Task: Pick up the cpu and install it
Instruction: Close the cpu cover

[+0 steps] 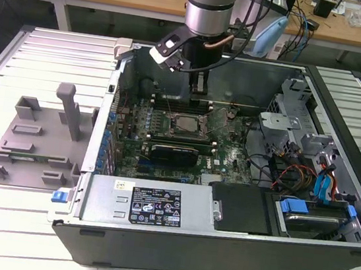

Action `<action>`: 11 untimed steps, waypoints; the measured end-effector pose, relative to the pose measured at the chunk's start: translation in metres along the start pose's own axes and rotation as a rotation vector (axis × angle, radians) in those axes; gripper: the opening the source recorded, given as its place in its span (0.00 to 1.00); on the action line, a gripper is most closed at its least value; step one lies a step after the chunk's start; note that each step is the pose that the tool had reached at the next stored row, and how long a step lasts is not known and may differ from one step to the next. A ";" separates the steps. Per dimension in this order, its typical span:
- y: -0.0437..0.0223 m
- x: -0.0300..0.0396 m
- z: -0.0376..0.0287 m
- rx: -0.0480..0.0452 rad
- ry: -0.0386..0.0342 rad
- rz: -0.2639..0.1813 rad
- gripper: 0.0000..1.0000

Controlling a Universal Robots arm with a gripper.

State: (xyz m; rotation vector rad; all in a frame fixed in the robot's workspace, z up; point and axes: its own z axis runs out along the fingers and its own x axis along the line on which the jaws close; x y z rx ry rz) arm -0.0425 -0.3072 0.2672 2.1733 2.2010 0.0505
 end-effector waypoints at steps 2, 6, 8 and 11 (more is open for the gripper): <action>0.0001 0.0000 -0.0023 0.0000 -0.0001 0.000 0.11; 0.0004 -0.0001 -0.0080 0.0000 -0.0001 0.000 0.11; 0.0006 -0.0001 -0.0110 0.0000 0.0000 0.000 0.11; 0.0008 -0.0002 -0.0135 -0.0001 0.0000 0.000 0.11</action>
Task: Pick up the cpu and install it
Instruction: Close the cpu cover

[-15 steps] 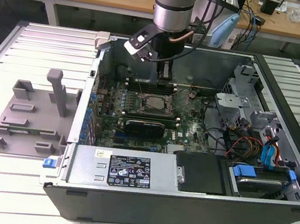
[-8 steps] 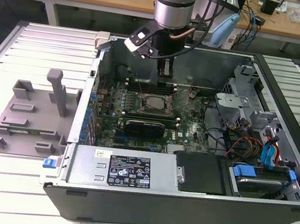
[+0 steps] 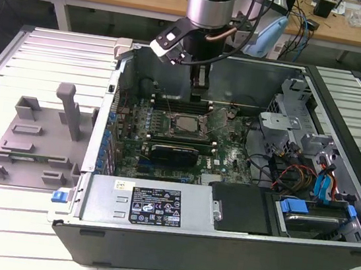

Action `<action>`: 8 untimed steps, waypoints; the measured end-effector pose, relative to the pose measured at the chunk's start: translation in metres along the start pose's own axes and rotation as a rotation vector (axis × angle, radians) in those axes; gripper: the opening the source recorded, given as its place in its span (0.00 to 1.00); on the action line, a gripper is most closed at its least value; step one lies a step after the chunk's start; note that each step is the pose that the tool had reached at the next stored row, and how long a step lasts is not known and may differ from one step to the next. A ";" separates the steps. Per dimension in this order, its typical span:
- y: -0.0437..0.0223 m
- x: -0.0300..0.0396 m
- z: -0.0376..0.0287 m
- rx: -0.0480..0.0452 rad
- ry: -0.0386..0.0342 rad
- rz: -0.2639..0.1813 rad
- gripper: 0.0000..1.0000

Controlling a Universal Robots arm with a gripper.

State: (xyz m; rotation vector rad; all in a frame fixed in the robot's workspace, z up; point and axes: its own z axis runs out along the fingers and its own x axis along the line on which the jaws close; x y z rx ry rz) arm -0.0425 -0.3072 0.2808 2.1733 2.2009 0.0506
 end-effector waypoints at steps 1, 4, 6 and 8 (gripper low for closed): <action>0.0001 0.0000 -0.0012 0.0000 0.0000 0.000 0.11; 0.0002 0.0000 -0.0040 0.0001 0.0000 0.000 0.11; 0.0004 -0.0001 -0.0066 0.0000 0.0000 0.000 0.11; 0.0006 -0.0001 -0.0098 0.0000 0.0001 0.000 0.11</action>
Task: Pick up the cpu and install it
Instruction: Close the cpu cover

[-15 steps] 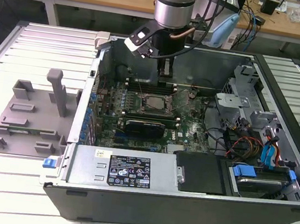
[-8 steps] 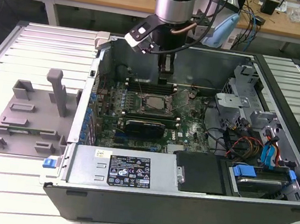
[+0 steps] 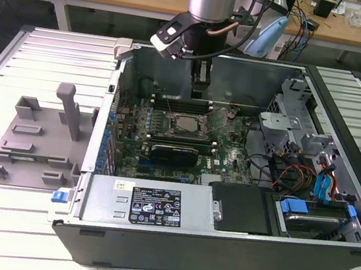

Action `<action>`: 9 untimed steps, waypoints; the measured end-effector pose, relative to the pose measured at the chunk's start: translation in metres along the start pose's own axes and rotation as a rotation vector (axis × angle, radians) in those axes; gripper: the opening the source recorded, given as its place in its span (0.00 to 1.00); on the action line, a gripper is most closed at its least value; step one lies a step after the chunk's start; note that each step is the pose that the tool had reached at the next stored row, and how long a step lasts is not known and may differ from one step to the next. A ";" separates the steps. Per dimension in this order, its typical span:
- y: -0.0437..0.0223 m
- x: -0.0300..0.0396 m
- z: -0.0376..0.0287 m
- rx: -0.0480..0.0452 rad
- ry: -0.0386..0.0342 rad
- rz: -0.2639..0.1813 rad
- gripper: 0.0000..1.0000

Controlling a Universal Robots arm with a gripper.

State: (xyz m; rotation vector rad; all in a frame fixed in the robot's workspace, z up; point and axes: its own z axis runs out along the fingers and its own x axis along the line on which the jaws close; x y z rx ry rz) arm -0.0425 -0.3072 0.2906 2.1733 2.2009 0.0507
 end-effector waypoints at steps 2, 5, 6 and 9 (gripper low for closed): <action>0.0001 0.0000 -0.0010 -0.0002 0.0001 0.000 0.11; 0.0007 0.0000 -0.0012 0.0001 -0.0001 0.000 0.11; 0.0028 -0.0001 -0.0011 0.0002 -0.0003 0.000 0.11; 0.0079 -0.0001 -0.0007 0.0000 -0.0001 0.000 0.11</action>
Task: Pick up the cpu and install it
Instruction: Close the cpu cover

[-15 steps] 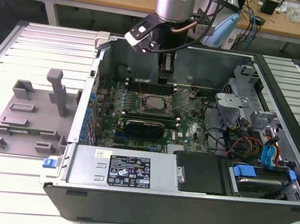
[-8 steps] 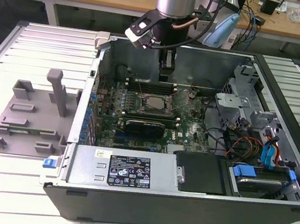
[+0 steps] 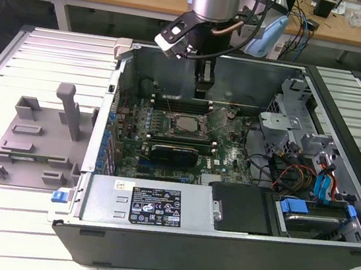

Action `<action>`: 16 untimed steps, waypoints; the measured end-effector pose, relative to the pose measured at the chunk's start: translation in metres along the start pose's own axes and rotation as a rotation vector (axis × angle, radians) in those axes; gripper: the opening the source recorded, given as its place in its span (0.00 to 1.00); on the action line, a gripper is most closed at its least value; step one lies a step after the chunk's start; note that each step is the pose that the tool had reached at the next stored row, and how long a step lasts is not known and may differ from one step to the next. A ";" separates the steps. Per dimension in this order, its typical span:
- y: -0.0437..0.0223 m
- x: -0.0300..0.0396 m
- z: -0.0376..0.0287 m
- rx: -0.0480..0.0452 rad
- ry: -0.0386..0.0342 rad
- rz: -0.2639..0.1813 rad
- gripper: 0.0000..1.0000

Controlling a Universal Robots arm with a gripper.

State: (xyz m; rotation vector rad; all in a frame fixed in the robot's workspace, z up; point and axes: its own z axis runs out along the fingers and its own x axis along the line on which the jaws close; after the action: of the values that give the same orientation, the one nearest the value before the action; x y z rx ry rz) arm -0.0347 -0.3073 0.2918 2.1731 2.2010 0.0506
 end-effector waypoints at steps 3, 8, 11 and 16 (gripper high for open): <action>0.0034 0.0000 0.0002 0.0000 0.0000 0.000 0.11; 0.0098 -0.0001 0.0006 0.0000 0.0000 0.000 0.11; 0.0132 -0.0002 0.0008 0.0000 0.0000 0.000 0.11; 0.0190 -0.0002 0.0029 0.0001 -0.0001 0.000 0.11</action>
State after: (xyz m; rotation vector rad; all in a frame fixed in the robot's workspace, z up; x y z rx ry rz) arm -0.0156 -0.3072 0.2900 2.1732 2.2009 0.0504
